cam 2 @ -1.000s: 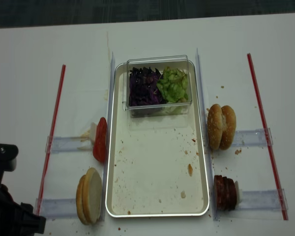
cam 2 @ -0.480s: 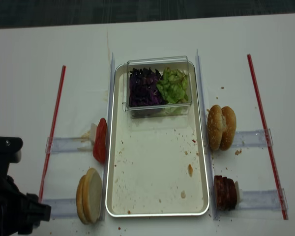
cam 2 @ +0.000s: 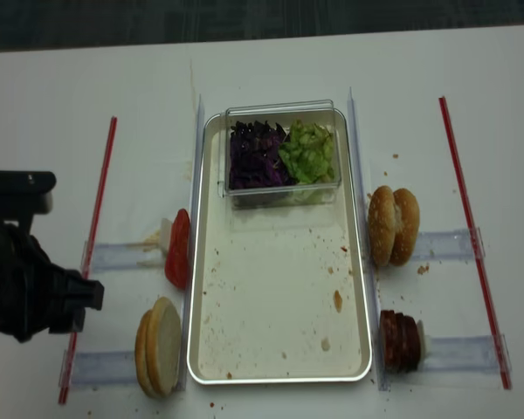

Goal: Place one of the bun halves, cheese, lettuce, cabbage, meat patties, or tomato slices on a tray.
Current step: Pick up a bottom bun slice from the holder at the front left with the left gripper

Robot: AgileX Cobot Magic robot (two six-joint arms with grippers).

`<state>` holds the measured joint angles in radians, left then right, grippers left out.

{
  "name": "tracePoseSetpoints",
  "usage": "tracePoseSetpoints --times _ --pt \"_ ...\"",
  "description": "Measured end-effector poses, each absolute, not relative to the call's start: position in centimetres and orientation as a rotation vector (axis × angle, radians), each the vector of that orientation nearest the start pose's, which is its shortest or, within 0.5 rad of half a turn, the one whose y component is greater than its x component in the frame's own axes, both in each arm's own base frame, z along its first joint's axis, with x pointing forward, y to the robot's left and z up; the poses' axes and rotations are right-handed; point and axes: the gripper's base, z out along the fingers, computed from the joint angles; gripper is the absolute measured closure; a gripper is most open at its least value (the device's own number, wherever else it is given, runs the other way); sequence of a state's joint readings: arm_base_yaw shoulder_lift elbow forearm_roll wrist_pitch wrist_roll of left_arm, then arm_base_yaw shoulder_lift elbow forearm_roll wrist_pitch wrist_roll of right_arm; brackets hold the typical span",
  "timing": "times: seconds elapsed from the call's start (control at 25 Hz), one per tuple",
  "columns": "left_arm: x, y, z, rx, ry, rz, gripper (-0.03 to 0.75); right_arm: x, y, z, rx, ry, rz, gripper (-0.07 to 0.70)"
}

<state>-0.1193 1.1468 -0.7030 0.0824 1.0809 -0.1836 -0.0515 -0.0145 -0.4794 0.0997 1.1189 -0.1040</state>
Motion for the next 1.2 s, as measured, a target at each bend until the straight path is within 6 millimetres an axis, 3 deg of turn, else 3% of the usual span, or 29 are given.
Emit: tracePoseSetpoints --times 0.2,0.52,0.84,1.2 --pt "17.3 -1.9 24.0 -0.046 3.002 -0.004 0.278 -0.7 0.9 26.7 -0.063 2.103 0.027 0.151" --pt "17.1 -5.8 24.4 0.095 2.974 -0.275 0.278 -0.7 0.9 26.7 -0.063 2.103 0.027 0.151" --pt "16.3 -9.1 25.1 0.225 2.945 -0.344 0.278 -0.7 0.9 26.7 -0.065 2.105 0.026 0.151" --pt "16.7 -10.3 23.7 0.227 3.018 -0.336 0.278 -0.7 0.9 26.7 -0.065 2.105 0.026 0.151"
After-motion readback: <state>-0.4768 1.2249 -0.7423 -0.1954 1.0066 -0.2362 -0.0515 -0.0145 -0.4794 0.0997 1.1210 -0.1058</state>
